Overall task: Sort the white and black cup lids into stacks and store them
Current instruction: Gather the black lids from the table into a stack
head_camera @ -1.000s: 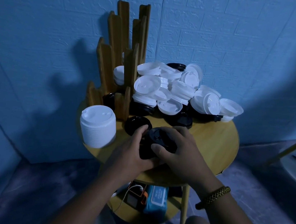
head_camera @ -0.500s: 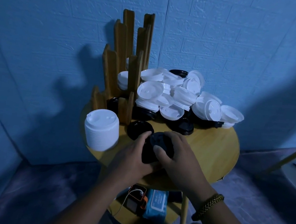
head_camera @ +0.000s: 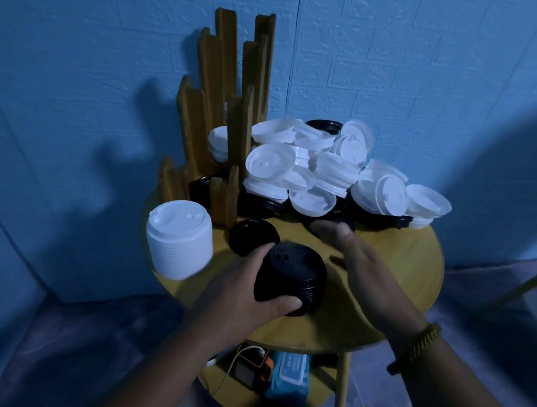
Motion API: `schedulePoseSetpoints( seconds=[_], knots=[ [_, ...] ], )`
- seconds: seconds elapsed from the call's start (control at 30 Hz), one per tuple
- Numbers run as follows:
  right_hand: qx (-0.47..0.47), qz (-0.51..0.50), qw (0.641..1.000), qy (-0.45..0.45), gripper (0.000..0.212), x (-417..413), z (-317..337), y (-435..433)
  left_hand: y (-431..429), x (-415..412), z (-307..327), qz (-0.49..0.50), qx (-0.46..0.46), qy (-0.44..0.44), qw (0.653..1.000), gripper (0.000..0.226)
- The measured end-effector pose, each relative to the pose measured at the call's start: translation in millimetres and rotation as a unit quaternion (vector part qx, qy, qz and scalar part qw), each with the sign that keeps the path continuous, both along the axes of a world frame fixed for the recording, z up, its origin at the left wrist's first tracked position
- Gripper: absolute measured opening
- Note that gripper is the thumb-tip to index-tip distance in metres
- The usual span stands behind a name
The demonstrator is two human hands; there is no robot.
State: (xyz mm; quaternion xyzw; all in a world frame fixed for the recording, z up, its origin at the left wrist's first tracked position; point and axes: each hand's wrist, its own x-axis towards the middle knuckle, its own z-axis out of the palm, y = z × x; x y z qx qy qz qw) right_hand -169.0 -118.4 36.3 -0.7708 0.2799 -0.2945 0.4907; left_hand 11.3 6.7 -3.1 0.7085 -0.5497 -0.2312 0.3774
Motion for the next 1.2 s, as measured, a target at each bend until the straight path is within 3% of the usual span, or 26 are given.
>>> schedulePoseSetpoints(
  seconds=[0.07,0.2,0.43,0.53,0.67,0.8,0.9,0.97,1.03,1.1,1.2],
  knots=[
    [-0.041,-0.034,0.998,0.028,0.032,2,-3,-26,0,0,1,0.001,-0.001,-0.004,1.000,0.090],
    [-0.183,0.048,0.960,0.207,0.058,30,-21,-61,2,4,0,-0.001,0.008,0.009,1.000,0.091],
    [-0.284,0.130,0.910,0.274,0.039,54,-25,-79,4,8,-2,0.000,0.000,0.010,1.000,0.089],
    [-0.304,0.108,0.911,0.257,0.033,43,-18,-76,4,7,-2,-0.003,-0.003,0.008,1.000,0.089],
    [-0.313,0.055,0.899,0.302,0.040,1,-13,-68,4,7,-4,-0.005,-0.007,0.019,1.000,0.092],
    [-0.309,-0.026,0.912,0.267,0.031,-32,-10,-55,3,6,-4,-0.008,-0.006,0.025,1.000,0.092],
    [-0.306,-0.008,0.909,0.281,0.043,-28,-14,-42,3,5,-3,-0.009,-0.009,0.027,1.000,0.088],
    [-0.316,0.006,0.897,0.308,0.039,-27,-18,-35,3,5,-2,-0.006,-0.009,0.019,1.000,0.085],
    [-0.286,-0.020,0.915,0.285,0.034,-32,-16,-31,3,4,-2,0.000,-0.009,0.016,1.000,0.085],
    [-0.249,-0.068,0.933,0.250,0.043,-38,-14,-28,3,5,-2,0.004,-0.007,0.018,1.000,0.088],
    [-0.253,-0.131,0.919,0.273,0.061,-38,-20,-24,2,4,-2,0.003,0.001,0.023,1.000,0.093]
  ],
)
